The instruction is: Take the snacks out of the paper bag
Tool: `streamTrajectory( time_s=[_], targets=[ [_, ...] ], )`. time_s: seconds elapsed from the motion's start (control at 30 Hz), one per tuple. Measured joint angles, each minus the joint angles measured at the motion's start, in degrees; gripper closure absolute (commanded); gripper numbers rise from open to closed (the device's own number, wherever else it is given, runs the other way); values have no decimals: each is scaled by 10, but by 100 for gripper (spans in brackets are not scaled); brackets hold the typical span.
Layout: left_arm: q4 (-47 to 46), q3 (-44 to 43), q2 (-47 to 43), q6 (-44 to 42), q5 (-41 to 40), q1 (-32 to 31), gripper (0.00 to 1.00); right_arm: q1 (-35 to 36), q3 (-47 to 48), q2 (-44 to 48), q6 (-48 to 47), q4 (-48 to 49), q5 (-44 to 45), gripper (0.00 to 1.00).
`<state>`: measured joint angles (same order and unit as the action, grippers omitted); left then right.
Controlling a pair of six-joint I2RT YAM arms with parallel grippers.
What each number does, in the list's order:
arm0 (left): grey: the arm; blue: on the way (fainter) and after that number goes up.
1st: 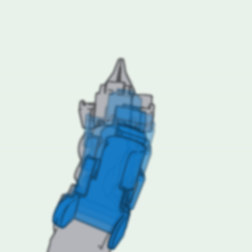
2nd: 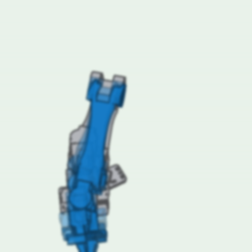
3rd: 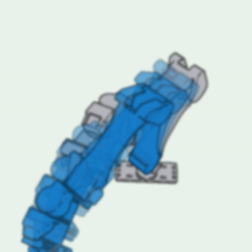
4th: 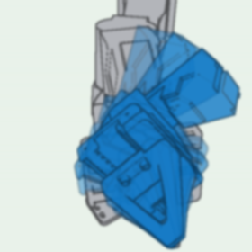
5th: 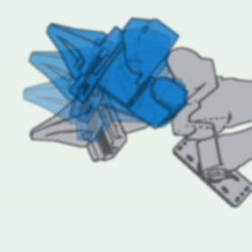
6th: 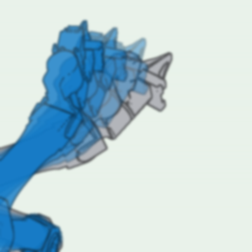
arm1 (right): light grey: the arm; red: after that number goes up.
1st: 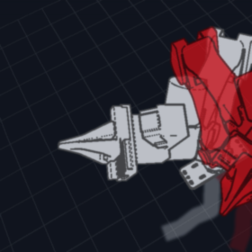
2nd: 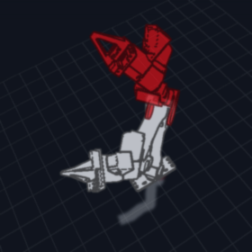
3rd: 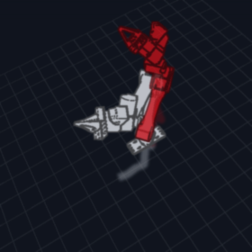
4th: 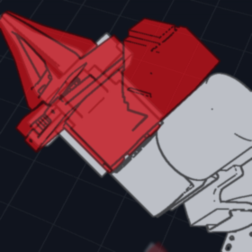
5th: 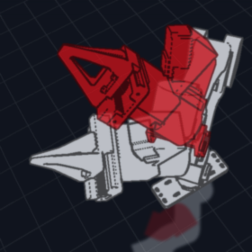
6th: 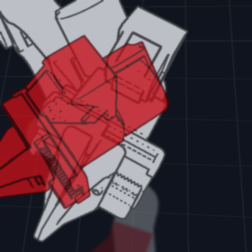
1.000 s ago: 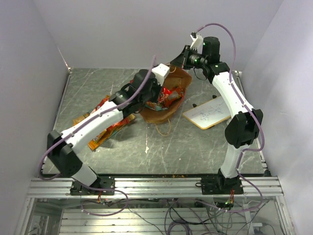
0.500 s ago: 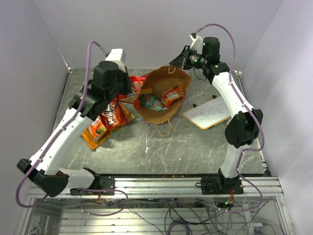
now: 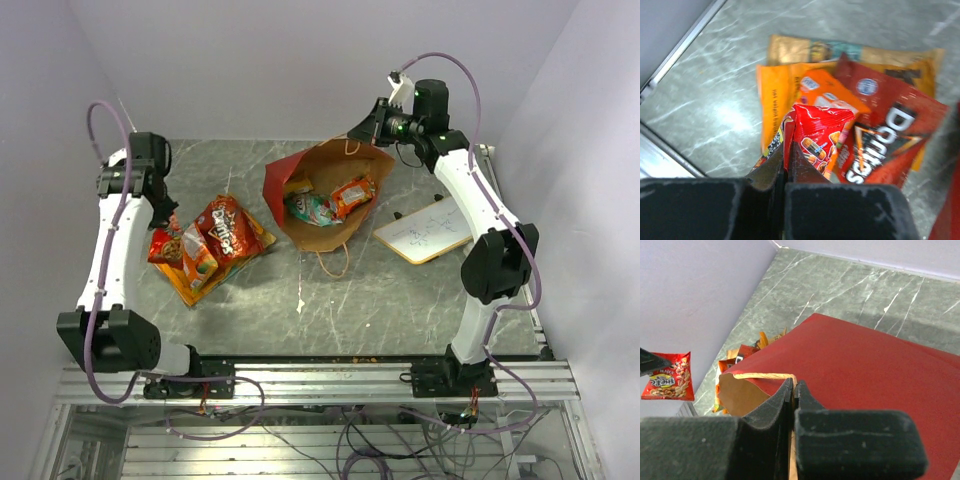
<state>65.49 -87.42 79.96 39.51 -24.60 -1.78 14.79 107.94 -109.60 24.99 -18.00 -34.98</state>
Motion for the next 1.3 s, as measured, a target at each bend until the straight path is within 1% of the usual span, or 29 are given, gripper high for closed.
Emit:
streamTrajectory(
  time_s=[0.07,0.1,0.23,0.33,0.53,0.67,0.77,0.8,0.87,0.93,1.0,1.17,1.27,1.3],
  targets=[
    [9,23,1,12,5,43,93,0,-3,4,-3,-1,1,100],
    [11,28,3,19,5,54,93,0,-5,7,-5,-2,2,100],
    [14,31,30,43,4,78,93,0,-8,13,-6,-3,5,100],
    [7,31,74,53,2,97,93,0,-8,15,-6,-3,5,100],
    [-18,38,148,68,1,118,93,0,-13,17,-6,-3,5,100],
    [-30,45,174,80,6,121,93,0,-15,17,-6,-3,5,100],
    [-22,40,219,103,7,121,93,0,-15,17,-6,-3,5,100],
    [-21,38,232,108,7,121,91,0,-15,17,-6,-3,5,100],
    [-17,38,264,119,5,121,77,0,-15,17,-6,-3,5,100],
    [-15,39,284,125,4,121,68,0,-15,17,-6,-3,5,100],
    [-15,39,289,130,5,121,57,0,-15,17,-6,-3,5,100],
    [-7,34,271,137,7,121,34,0,-15,17,-6,-3,5,100],
    [-3,33,238,140,11,117,21,0,-15,17,-6,-3,4,100],
    [-2,32,223,141,13,115,18,0,-15,17,-6,-3,4,100]
  ],
)
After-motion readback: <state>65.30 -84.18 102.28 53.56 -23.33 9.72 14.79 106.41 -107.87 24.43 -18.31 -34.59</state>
